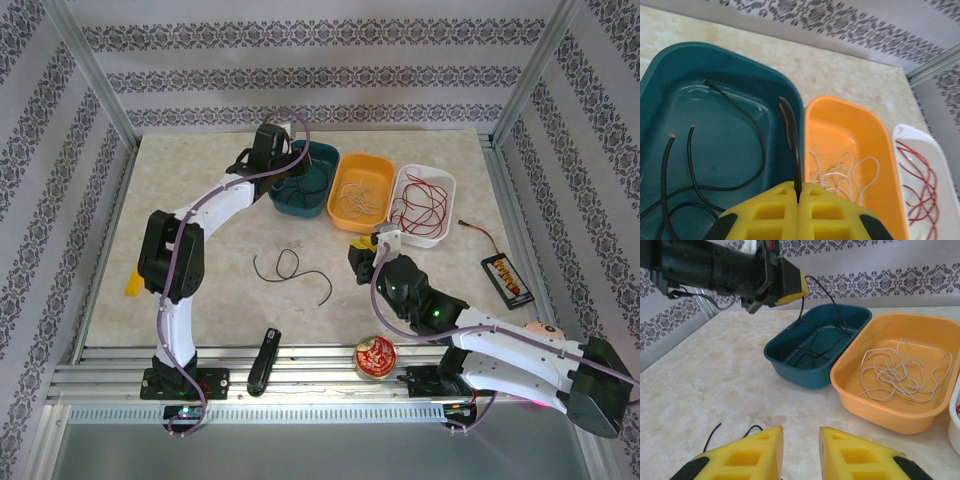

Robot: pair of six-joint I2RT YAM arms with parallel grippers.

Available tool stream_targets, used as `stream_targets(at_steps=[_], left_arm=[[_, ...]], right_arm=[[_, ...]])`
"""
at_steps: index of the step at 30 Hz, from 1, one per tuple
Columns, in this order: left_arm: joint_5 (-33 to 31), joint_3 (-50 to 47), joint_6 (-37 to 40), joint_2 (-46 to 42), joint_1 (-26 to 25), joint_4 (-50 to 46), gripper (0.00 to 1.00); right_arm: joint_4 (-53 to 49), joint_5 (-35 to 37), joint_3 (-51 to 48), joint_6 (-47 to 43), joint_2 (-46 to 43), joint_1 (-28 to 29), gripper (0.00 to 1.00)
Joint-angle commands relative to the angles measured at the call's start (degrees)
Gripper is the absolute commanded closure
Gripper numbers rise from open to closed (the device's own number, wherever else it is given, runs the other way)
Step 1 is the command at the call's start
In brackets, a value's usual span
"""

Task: Untangle the cables

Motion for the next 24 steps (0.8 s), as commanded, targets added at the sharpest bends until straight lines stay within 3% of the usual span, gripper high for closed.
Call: stream_targets(at_steps=[1,10,14,18,24], left_arm=[[-3.29,2.7,1.89,1.9,-0.44,-2.6,1.0],[-8.63,5.18,4.38,5.47,-0.88,-5.3,1.0],[-6.79,6.8,3.82,7.24,-1.07,-6.77,0.9],[-5.09,7.33,3.84,6.97,-1.75,-6.77,0.61],[-4.35,6.38,3.47,3.17,-2.02,-7.58,0.51]], right_arm=[[-1.88,1.73,-0.44,-0.73,-1.86,0.47,0.73],[-3.87,2.06,0.6,-1.15,-2.71,0.47,0.7],[-4.59,2.02,1.62,-1.47,-2.41,0.47,0.68],[-5.55,1.99,2.78,-1.84,-2.11,0.47,0.65],[-7.24,1.3,4.69,-1.92,-0.81,0.47,0.6]])
